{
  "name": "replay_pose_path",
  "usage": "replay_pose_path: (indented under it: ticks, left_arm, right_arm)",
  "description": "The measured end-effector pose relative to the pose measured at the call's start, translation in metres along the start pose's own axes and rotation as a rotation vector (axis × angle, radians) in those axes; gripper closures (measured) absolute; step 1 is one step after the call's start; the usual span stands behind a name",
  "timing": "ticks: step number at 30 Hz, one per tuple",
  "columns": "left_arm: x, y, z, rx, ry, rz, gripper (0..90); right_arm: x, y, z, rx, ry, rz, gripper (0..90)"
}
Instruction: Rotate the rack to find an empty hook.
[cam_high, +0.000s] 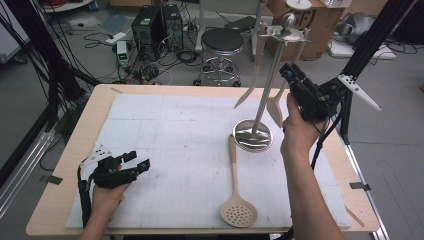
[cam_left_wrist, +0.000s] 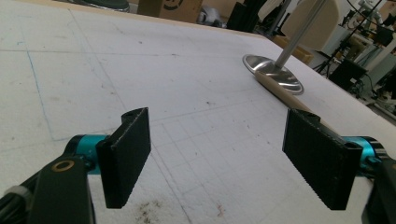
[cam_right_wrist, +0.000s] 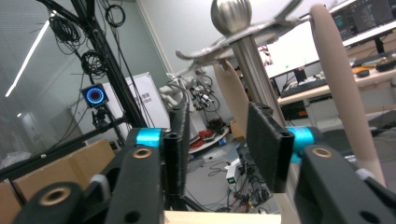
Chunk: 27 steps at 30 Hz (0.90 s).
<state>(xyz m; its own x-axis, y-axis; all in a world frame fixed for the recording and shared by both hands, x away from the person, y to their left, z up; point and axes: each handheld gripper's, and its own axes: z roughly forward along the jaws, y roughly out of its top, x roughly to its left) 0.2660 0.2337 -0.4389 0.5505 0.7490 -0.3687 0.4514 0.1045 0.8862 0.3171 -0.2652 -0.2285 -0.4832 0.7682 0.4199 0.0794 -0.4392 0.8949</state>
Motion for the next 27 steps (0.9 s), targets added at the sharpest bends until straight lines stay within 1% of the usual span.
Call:
replay_pose_path:
  ticks: [1, 4, 5, 7, 9, 10, 11, 13, 18, 19, 20, 21, 23, 24, 25, 27]
  left_arm:
    - [0.0, 0.0, 0.001, 0.002, -0.001, 0.003, 24.1]
    - [-0.001, 0.001, 0.004, 0.003, -0.005, 0.005, 24.1]
    - [-0.002, 0.002, 0.005, -0.001, -0.005, 0.007, 24.3]
    - [-0.004, 0.002, 0.007, -0.006, -0.009, 0.017, 24.5]
    - [-0.004, 0.003, 0.009, -0.004, -0.014, 0.017, 24.5]
    - [-0.004, 0.003, 0.01, -0.004, -0.015, 0.013, 24.5]
    - [-0.004, 0.003, 0.01, -0.003, -0.015, 0.015, 24.5]
    - [-0.004, 0.003, 0.011, -0.001, -0.015, 0.008, 24.4]
    - [-0.004, 0.004, 0.01, -0.007, -0.013, 0.01, 24.4]
    - [-0.004, 0.003, 0.01, -0.009, -0.012, 0.006, 24.5]
    - [-0.004, 0.004, 0.01, -0.003, -0.011, 0.015, 24.4]
    - [-0.004, 0.004, 0.01, -0.004, -0.013, 0.015, 24.5]
    - [-0.004, 0.004, 0.01, -0.008, -0.013, 0.008, 24.4]
    - [-0.004, 0.004, 0.01, -0.007, -0.012, 0.01, 24.4]
    - [-0.003, 0.004, 0.01, -0.007, -0.012, 0.012, 24.5]
    - [-0.003, 0.004, 0.01, -0.007, -0.012, 0.013, 24.4]
  right_arm:
    - [0.0, -0.001, -0.002, 0.006, -0.003, 0.008, 55.6]
    - [0.0, -0.004, -0.007, 0.018, 0.0, 0.005, 54.8]
    - [0.0, -0.004, -0.01, 0.022, 0.0, 0.012, 54.1]
    - [-0.003, -0.006, -0.013, 0.018, 0.005, 0.03, 53.7]
    - [-0.005, -0.007, -0.016, 0.023, 0.001, 0.031, 53.7]
    - [-0.006, -0.009, -0.017, 0.026, 0.004, 0.04, 53.6]
    - [-0.008, -0.01, -0.018, 0.03, 0.002, 0.036, 53.2]
    - [-0.009, -0.013, -0.02, 0.042, 0.004, 0.046, 52.8]
    - [-0.011, -0.02, -0.024, 0.068, 0.007, 0.06, 51.9]
    - [-0.011, -0.022, -0.024, 0.068, 0.009, 0.061, 51.8]
    - [-0.011, -0.023, -0.025, 0.071, 0.011, 0.063, 51.6]
    - [-0.011, -0.024, -0.025, 0.074, 0.011, 0.064, 51.5]
    - [-0.011, -0.026, -0.026, 0.083, 0.012, 0.071, 51.4]
    - [-0.012, -0.028, -0.027, 0.08, 0.013, 0.062, 51.3]
    - [-0.012, -0.028, -0.028, 0.082, 0.012, 0.072, 51.1]
    - [-0.012, -0.031, -0.029, 0.087, 0.014, 0.075, 50.6]
